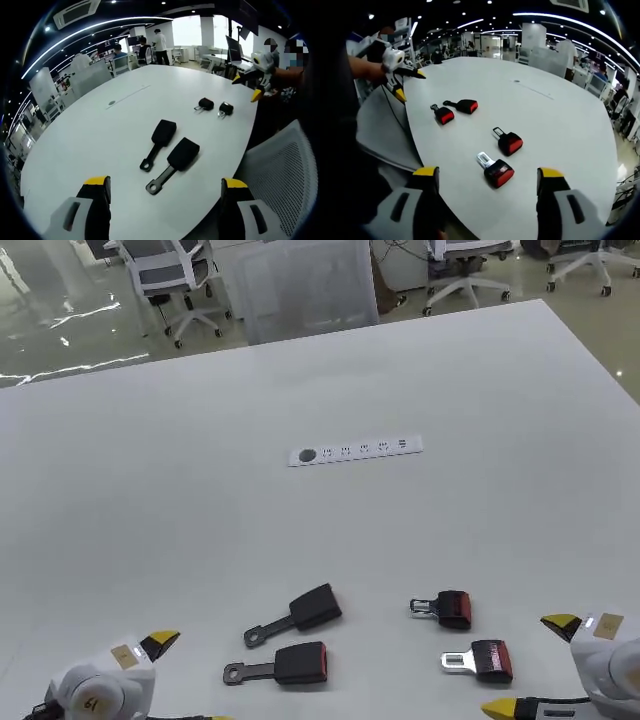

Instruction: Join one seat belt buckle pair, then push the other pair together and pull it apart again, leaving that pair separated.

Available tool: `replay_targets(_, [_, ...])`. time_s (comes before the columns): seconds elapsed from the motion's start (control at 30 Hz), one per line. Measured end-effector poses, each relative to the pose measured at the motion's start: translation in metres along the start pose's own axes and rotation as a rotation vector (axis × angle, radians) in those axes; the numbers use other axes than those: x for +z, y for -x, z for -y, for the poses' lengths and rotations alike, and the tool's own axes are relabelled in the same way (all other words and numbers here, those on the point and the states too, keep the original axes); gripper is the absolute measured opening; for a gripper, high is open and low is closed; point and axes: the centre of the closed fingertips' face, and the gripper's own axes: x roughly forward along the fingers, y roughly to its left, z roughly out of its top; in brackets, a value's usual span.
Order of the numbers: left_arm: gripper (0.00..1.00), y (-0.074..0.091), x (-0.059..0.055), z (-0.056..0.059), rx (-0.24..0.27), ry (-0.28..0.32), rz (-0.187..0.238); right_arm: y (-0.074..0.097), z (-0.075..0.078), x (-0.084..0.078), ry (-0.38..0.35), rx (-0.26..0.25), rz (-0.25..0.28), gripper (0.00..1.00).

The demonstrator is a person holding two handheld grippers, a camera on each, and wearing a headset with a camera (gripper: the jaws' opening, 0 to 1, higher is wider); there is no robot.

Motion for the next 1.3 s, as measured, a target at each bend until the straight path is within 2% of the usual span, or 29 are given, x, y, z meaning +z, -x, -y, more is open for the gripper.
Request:
replay_targets(0.07, [0.91, -0.004, 0.000, 0.002, -0.005, -0.002, -0.005, -0.002, 0.000, -0.003, 0.026, 0.004, -0.019, 0.79])
replay_targets(0.13, [0.89, -0.006, 0.001, 0.005, -0.014, -0.002, -0.003, -0.002, 0.000, -0.002, 0.018, 0.005, -0.011, 0.79])
replay_targets(0.23, [0.82, -0.008, 0.009, 0.008, -0.025, -0.016, 0.025, -0.003, -0.002, -0.001, 0.032, 0.013, -0.008, 0.77])
replay_targets(0.4, [0.77, -0.017, 0.005, 0.009, -0.035, -0.048, -0.004, -0.006, -0.005, -0.008, 0.068, 0.023, -0.035, 0.75])
replay_targets(0.43, [0.73, -0.019, 0.004, 0.010, -0.046, -0.057, -0.011, -0.006, -0.005, -0.008, 0.076, 0.022, -0.035, 0.74])
replay_targets(0.53, [0.70, -0.025, 0.003, 0.010, -0.052, -0.109, -0.041, -0.006, -0.003, -0.009, 0.101, 0.022, -0.048, 0.71])
replay_targets(0.57, [0.68, -0.028, 0.003, 0.008, -0.049, -0.154, -0.052, -0.007, -0.003, -0.010, 0.105, 0.031, -0.060, 0.68])
replay_targets(0.6, [0.65, -0.030, 0.003, 0.007, -0.053, -0.230, -0.070, -0.007, -0.003, -0.010, 0.111, 0.036, -0.064, 0.65])
replay_targets(0.63, [0.64, -0.034, -0.001, 0.010, -0.074, -0.301, -0.111, -0.008, -0.002, -0.009, 0.123, 0.040, -0.064, 0.65])
replay_targets(0.7, [0.65, -0.040, -0.001, 0.018, -0.114, -0.323, -0.122, -0.009, -0.001, -0.009, 0.143, 0.043, -0.073, 0.65])
replay_targets(0.77, [0.64, -0.046, 0.003, 0.018, -0.116, -0.329, -0.120, -0.012, 0.000, -0.009, 0.161, 0.048, -0.084, 0.64])
replay_targets(0.8, [0.62, -0.050, 0.003, 0.017, -0.118, -0.344, -0.134, -0.013, 0.001, -0.011, 0.191, 0.054, -0.100, 0.64])
replay_targets(0.87, [0.57, -0.055, 0.006, 0.016, -0.124, -0.363, -0.136, -0.016, 0.004, -0.013, 0.295, 0.053, -0.144, 0.62])
replay_targets(0.93, [0.54, -0.060, 0.008, 0.017, -0.142, -0.378, -0.144, -0.019, -0.001, -0.014, 0.337, 0.087, -0.154, 0.58])
replay_targets(0.97, [0.53, -0.063, 0.009, 0.018, -0.150, -0.403, -0.145, -0.022, -0.007, -0.016, 0.353, 0.140, -0.161, 0.55])
replay_targets(1.0, [0.51, -0.068, 0.010, 0.018, -0.167, -0.438, -0.154, -0.023, -0.009, -0.017, 0.365, 0.167, -0.162, 0.52])
replay_targets(1.07, [0.47, -0.073, 0.006, 0.017, -0.186, -0.473, -0.191, -0.028, -0.004, -0.016, 0.416, 0.171, -0.159, 0.51])
replay_targets(1.17, [0.46, -0.080, 0.006, 0.017, -0.211, -0.481, -0.199, -0.033, 0.000, -0.016, 0.424, 0.187, -0.172, 0.48])
replay_targets(1.3, [0.42, -0.094, 0.004, 0.020, -0.250, -0.535, -0.232, -0.042, 0.004, -0.024, 0.471, 0.228, -0.214, 0.42])
